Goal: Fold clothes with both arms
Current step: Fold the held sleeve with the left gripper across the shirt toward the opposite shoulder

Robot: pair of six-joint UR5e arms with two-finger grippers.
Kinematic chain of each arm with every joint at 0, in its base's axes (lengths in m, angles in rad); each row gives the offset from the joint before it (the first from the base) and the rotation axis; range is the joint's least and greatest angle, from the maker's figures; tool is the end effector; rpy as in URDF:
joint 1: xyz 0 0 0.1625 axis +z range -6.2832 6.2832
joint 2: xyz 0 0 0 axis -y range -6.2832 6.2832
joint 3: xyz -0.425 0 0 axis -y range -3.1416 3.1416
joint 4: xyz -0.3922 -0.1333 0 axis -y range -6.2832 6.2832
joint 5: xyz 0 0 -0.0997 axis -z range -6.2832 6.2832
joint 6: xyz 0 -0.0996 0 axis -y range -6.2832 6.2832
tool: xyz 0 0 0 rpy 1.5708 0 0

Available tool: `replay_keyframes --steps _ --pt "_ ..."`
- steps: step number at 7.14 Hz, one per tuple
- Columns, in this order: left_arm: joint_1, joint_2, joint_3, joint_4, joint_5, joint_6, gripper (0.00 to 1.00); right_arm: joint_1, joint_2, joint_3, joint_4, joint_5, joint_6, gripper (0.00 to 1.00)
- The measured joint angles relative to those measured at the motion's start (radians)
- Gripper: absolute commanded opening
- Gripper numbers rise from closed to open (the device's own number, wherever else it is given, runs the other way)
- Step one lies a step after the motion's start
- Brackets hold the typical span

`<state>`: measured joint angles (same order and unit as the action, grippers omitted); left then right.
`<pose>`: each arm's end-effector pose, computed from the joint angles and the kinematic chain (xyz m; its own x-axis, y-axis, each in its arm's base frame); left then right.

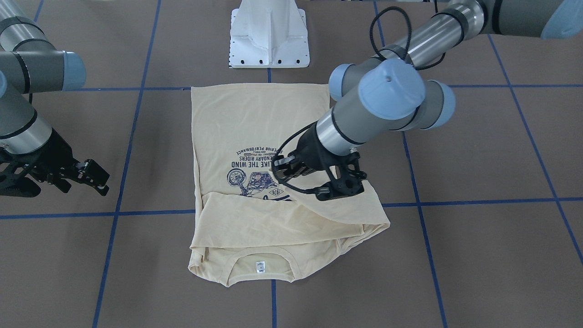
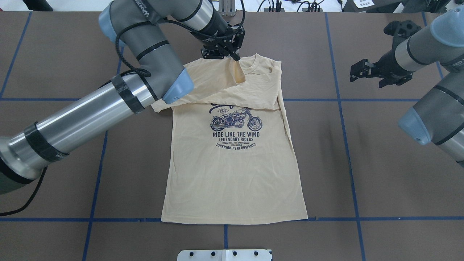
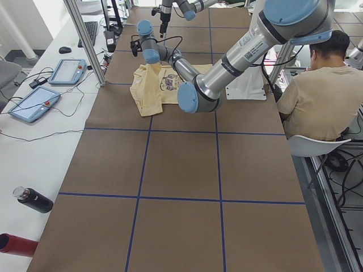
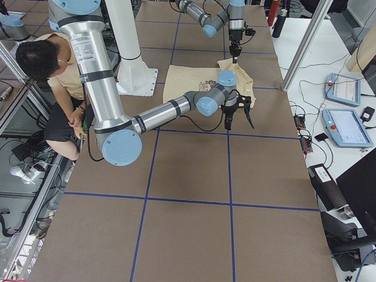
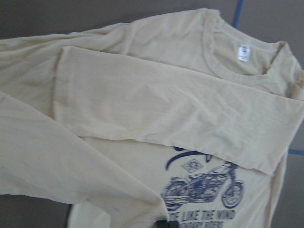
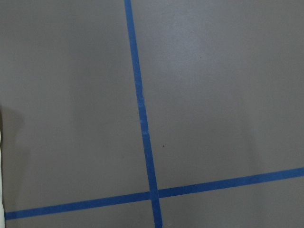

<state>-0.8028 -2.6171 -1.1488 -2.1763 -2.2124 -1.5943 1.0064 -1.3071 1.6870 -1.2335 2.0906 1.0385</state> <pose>0.4990 -0.6228 0.0788 0.2279 -0.2631 -0.9375 0.1898 0.9563 -0.2222 -0.2538 -0.5577 0.4270 0.6309 0.1731 0.7563 -0.2768 0.9609 0.0110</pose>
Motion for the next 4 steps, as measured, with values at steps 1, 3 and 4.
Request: replay_keyframes --steps 1,3,4 --pt "0.016 -0.052 0.052 -0.017 0.048 -0.028 0.00 0.004 -0.003 -0.002 0.000 -0.003 -0.001 0.99" --pt "0.040 -0.110 0.115 -0.063 0.119 -0.054 0.00 0.006 -0.006 -0.003 0.000 -0.005 -0.001 0.99" --pt "0.049 -0.133 0.139 -0.094 0.141 -0.068 0.00 0.006 -0.007 -0.003 0.000 -0.006 0.000 0.99"
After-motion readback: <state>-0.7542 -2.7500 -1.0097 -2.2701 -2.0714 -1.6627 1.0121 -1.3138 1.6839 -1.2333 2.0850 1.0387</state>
